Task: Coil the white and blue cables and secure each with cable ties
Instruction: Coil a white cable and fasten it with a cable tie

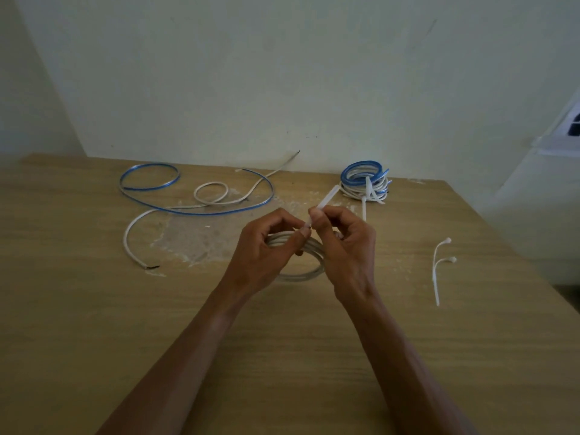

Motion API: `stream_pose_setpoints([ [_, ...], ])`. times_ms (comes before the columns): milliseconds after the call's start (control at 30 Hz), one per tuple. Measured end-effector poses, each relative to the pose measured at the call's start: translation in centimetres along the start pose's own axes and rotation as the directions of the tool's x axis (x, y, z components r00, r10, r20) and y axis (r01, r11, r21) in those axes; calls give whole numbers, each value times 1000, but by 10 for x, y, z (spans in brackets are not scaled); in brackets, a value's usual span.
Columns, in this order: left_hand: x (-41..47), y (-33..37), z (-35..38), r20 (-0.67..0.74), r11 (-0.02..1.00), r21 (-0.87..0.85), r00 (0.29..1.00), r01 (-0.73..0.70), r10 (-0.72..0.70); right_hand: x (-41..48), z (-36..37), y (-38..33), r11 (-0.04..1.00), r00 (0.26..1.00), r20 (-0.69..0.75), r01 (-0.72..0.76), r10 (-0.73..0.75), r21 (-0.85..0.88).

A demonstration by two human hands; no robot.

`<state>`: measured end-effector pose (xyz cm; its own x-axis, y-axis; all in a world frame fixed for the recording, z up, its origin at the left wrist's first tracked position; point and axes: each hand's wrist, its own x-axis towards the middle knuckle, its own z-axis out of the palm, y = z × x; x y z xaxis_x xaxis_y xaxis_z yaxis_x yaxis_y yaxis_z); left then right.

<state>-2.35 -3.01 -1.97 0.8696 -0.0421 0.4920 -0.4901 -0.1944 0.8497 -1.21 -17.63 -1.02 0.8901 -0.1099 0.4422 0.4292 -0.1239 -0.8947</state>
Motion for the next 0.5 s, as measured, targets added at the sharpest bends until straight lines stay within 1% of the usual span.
stream_pose_setpoints([
  [100, -6, -5, 1, 10, 1000, 22, 1000, 7, -8, 1, 1, 4, 997, 999, 39, -12, 15, -76],
  [167, -11, -8, 0, 2, 998, 56, 1000, -6, 6, 1, 3, 6, 998, 997, 71, -27, 31, -55],
  [233, -12, -7, -1, -1, 995, 94, 999, -39, 39, 1, 3, 6, 998, 997, 63, -36, 39, -57],
  [300, -9, -5, 2, 19, 993, 102, 998, -62, 60, 1, 0, 3, 996, 1000, 18, -17, 18, -84],
  [333, -8, -3, 5, 33, 993, 99, 997, -67, 64, 1, -1, 3, 999, 1000, -11, -20, 20, -48],
  [367, -7, -2, 7, 43, 993, 93, 997, -70, 66, 1, -2, 1, 998, 999, -33, -40, 41, 38],
  [400, -7, -1, 9, 47, 995, 76, 997, -63, 60, 0, -3, 1, 992, 997, -34, -61, 65, 109],
  [433, -7, -1, 10, 43, 997, 56, 998, -45, 42, -1, -1, -1, 988, 997, -16, -74, 77, 139],
  [500, -6, -2, 8, 17, 999, -14, 999, 33, -32, -1, 2, 1, 999, 998, 45, -37, 35, 40],
])
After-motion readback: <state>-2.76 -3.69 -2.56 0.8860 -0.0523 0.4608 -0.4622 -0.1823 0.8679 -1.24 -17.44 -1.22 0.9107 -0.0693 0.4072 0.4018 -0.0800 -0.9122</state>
